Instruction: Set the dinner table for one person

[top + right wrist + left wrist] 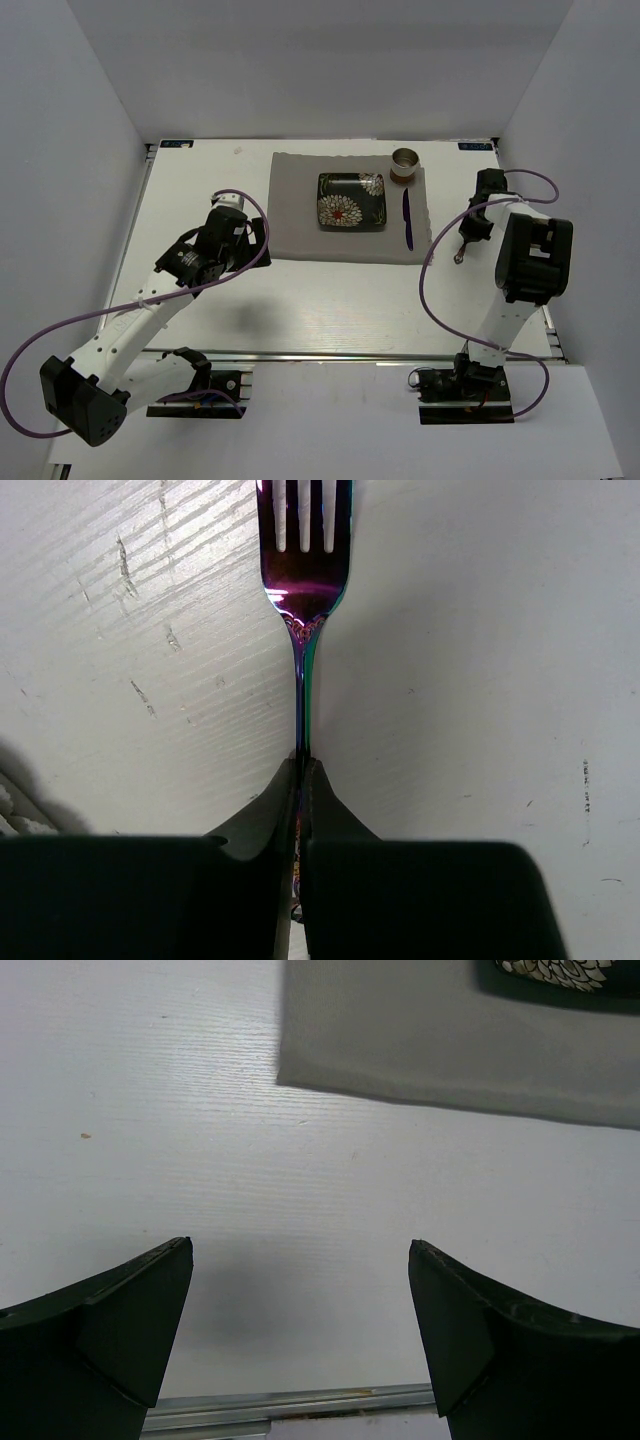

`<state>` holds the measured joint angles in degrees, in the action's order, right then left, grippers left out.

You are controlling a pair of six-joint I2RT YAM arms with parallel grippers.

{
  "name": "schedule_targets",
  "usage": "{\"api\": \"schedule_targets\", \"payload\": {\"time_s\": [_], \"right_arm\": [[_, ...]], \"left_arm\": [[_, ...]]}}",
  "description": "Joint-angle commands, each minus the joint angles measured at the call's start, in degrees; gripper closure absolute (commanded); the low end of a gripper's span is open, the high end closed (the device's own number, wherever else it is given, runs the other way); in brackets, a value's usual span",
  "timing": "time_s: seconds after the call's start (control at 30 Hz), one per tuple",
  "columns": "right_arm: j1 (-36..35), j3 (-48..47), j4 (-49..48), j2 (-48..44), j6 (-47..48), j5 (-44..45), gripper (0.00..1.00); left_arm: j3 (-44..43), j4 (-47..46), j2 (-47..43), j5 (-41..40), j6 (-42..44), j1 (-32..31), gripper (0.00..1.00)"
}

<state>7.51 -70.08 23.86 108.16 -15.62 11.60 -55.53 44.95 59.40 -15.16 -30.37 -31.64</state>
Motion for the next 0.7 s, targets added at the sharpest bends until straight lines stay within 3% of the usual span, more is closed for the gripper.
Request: {"api": "schedule_targets", "payload": {"time_s": [0.0,0.33,0.53,0.67], "right_arm": [[-0.12,1.18,-0.74,0.13,0.50,-1.75,1.00],[-3.90,0.56,-0.13,-16.04,-2.66,-5.96,1.00],[-13.99,0.74,-2.84,-17.81,-9.95,-15.01,1.00],[-24.79,-4.16,-3.82,-12.29,-15.31,-13.45,1.00]], "left_arm": [[0.33,-0.92,-0.69,0.57,0.66,-0.18,0.02],[0.24,-0.48,0.19,-0.31,0.31,-0.18,0.02],[-0.28,1.10,-0.86,-5.13,-1.88,-0.18,0.02],[-0.90,3.30,-2.18,-10.06,-5.13,-0.18,0.02]]}}
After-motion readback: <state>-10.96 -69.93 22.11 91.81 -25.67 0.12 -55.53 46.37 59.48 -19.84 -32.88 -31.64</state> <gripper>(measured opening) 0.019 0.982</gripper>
